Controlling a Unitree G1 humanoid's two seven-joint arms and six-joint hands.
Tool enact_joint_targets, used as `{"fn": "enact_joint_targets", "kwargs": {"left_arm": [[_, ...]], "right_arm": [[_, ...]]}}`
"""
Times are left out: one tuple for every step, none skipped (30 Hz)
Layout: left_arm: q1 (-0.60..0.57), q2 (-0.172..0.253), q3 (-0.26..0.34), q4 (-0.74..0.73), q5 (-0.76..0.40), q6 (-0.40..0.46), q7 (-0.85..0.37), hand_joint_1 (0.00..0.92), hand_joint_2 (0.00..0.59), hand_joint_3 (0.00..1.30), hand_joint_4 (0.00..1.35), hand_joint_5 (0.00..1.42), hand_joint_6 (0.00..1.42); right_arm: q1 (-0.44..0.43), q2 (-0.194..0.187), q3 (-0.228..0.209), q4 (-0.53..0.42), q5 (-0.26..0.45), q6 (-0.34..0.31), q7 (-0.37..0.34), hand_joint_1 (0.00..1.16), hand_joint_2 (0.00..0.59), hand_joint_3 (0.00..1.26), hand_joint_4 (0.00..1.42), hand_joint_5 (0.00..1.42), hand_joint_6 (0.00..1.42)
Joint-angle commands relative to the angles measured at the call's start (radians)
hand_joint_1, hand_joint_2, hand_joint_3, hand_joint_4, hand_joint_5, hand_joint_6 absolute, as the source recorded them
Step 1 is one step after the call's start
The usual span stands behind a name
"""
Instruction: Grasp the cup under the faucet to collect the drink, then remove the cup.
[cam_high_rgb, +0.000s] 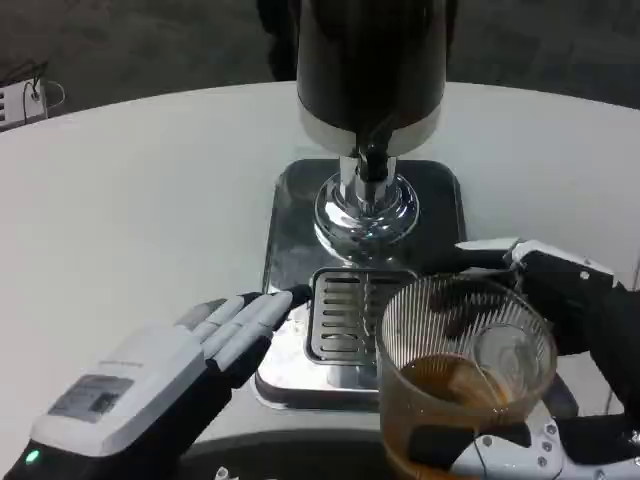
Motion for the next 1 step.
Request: {"fn": "enact_joint_targets", "kwargs": {"left_arm": [[0.01,0.01,0.0,-0.014,-0.006,-0.002,-0.016,0.0,0.07,0.0,0.0,0.0,0.0]], "right_arm": [[0.004,0.008,0.0,-0.041,0.004,-0.032,-0.015,0.93,0.183,1.04,1.28,1.42,1.42]]}}
